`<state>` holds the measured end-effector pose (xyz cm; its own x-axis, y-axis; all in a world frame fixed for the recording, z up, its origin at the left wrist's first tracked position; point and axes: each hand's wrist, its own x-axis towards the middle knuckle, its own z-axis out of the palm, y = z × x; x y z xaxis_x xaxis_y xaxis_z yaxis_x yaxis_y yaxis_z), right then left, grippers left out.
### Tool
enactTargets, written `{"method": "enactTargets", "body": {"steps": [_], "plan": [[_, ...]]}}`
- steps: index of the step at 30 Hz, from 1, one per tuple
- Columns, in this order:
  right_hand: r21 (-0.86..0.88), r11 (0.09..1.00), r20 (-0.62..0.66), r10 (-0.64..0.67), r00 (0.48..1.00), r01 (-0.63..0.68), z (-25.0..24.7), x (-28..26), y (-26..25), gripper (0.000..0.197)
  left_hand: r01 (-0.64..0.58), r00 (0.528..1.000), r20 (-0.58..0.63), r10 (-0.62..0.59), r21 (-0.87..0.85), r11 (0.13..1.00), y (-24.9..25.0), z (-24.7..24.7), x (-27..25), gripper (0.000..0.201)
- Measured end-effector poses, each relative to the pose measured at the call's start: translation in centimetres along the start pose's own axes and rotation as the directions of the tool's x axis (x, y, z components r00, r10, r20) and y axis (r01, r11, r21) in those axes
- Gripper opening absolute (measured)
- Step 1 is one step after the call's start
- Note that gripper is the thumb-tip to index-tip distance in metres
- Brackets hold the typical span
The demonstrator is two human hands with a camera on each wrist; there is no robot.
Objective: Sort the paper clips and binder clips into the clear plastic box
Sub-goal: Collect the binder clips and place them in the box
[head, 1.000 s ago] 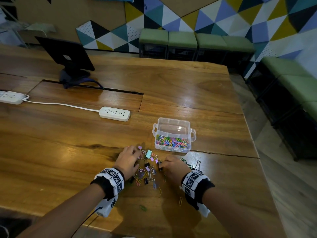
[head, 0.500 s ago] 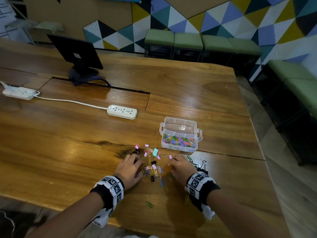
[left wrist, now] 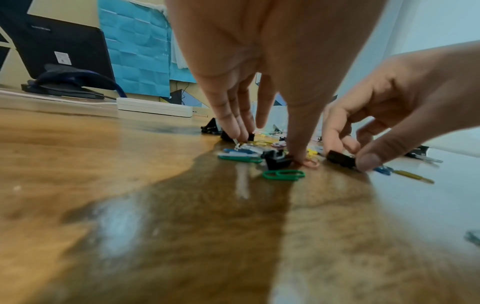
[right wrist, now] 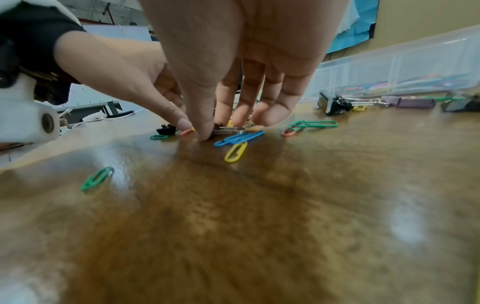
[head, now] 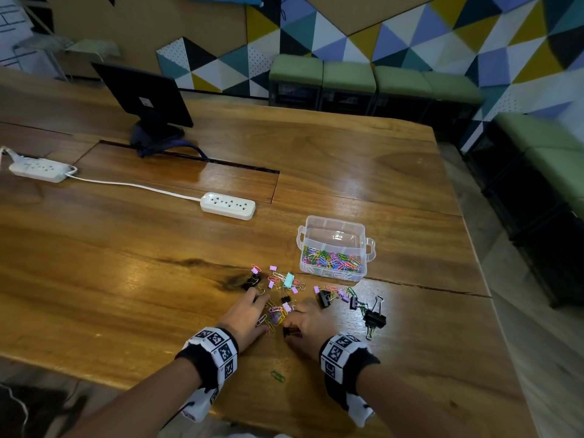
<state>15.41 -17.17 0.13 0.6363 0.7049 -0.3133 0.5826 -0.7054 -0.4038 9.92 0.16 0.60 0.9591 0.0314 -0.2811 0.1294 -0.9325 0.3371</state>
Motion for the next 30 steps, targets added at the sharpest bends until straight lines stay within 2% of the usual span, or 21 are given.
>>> {"method": "enactTargets", "body": {"steps": [6,10,15,21,30], "plan": [[0.068,0.984,-0.073,0.171,0.982,-0.167,-1.8,0.2,2.1,0.023,0.008,0.999,0.039,-0.012,0.088,0.996,0.3,0.0,1.2,0.067],[0.095,0.961,-0.101,0.270,0.957,-0.261,-2.7,0.7,4.0,0.025,0.053,0.995,0.077,-0.055,0.028,0.998,0.8,0.5,1.5,0.064],[0.087,0.958,-0.148,0.282,0.948,-0.271,-2.8,1.0,4.1,0.030,0.117,0.993,0.043,-0.114,-0.076,0.990,1.2,1.2,1.9,0.056],[0.133,0.921,-0.122,0.382,0.916,-0.367,-1.6,0.2,2.9,0.022,0.175,0.984,0.066,-0.164,-0.227,0.958,2.8,2.1,2.3,0.051],[0.283,0.923,-0.084,0.295,0.952,-0.261,-1.0,-0.5,2.6,0.029,0.135,0.989,0.107,-0.104,-0.337,0.932,5.3,3.1,2.1,0.045]]}}
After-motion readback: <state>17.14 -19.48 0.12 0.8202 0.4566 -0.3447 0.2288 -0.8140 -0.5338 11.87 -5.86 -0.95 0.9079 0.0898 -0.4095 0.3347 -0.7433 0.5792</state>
